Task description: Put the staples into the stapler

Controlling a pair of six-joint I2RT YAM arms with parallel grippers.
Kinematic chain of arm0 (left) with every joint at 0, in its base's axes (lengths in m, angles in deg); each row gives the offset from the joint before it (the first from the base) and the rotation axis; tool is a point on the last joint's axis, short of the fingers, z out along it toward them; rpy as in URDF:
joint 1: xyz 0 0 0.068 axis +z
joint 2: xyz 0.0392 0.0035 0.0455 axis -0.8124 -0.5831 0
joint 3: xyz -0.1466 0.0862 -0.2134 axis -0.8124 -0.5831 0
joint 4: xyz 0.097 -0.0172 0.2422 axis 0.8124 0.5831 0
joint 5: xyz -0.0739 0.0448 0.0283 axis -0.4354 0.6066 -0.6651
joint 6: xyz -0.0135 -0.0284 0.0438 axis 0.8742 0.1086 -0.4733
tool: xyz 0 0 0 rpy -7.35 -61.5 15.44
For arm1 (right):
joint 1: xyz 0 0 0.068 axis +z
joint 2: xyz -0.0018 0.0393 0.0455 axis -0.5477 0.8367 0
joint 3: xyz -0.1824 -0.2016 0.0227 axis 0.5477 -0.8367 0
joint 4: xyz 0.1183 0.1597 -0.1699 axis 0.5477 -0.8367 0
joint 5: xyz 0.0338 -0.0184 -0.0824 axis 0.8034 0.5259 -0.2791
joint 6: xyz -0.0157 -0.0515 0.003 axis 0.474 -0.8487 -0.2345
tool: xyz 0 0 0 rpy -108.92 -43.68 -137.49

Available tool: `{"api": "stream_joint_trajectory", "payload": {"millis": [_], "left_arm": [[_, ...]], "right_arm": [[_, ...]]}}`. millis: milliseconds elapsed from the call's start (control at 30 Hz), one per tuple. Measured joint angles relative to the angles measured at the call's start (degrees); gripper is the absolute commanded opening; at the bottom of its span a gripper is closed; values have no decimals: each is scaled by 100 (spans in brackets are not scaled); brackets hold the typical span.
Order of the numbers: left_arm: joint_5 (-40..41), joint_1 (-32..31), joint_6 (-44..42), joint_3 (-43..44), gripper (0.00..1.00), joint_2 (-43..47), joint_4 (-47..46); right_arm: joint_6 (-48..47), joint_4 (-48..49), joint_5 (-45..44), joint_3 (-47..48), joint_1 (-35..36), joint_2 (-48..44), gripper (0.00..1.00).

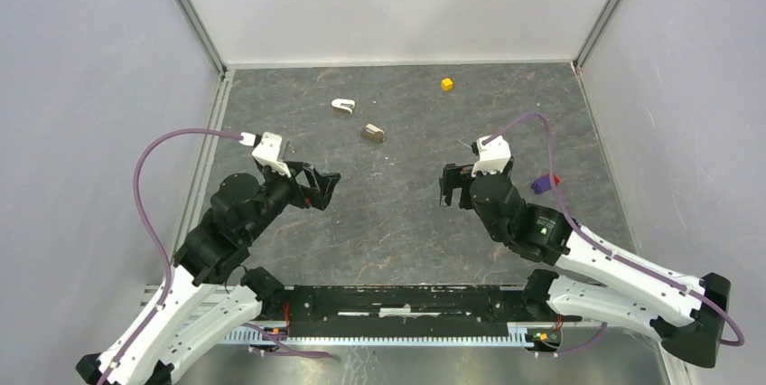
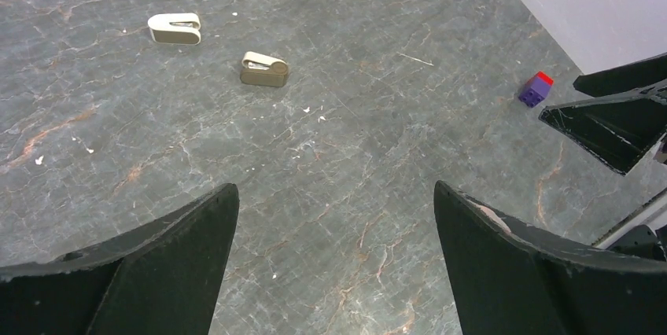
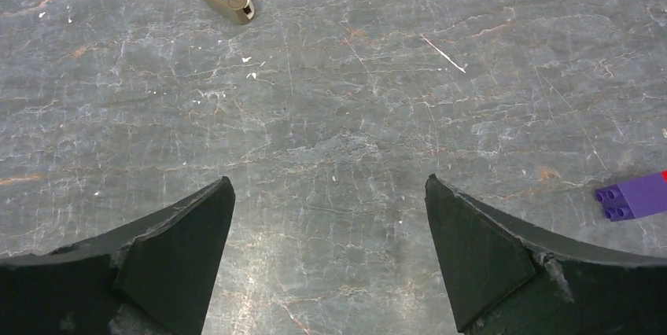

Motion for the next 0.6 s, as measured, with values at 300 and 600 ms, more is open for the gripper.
{"api": "stream_joint_trajectory", "payload": {"millis": [300, 600], "left_arm": [[299, -2, -4, 0, 100, 35, 208], [804, -2, -2, 0, 100, 210, 367]], "right_arm": [[-332, 837, -7, -146, 0, 343, 98], [-1764, 2542, 686, 435, -271, 2629, 81]]}}
